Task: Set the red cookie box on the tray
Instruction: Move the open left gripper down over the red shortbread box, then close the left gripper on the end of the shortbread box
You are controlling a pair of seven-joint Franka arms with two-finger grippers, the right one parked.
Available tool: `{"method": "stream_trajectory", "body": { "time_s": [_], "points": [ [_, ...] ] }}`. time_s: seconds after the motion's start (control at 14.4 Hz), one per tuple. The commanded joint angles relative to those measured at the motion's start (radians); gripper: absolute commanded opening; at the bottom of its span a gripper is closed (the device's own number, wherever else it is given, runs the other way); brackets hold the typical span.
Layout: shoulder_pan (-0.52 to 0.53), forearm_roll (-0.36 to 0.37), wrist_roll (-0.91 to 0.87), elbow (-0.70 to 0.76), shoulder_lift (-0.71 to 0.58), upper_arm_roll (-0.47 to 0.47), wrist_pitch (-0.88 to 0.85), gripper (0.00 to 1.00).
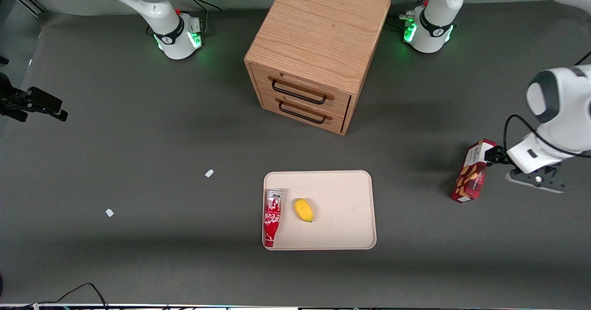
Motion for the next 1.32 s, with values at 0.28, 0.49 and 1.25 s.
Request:
{"method": "stream_trajectory", "body": {
  "time_s": [0.28,0.49,1.25],
  "points": [
    [-0.012,0.012,0.099,-0.082,0.118,0.022,0.192,1.00],
    [-0.018,0.003,0.096,-0.082,0.161,0.022,0.237,0.85],
    [-0.021,-0.059,0.076,-0.044,0.152,0.022,0.119,0.00]
  ]
}}
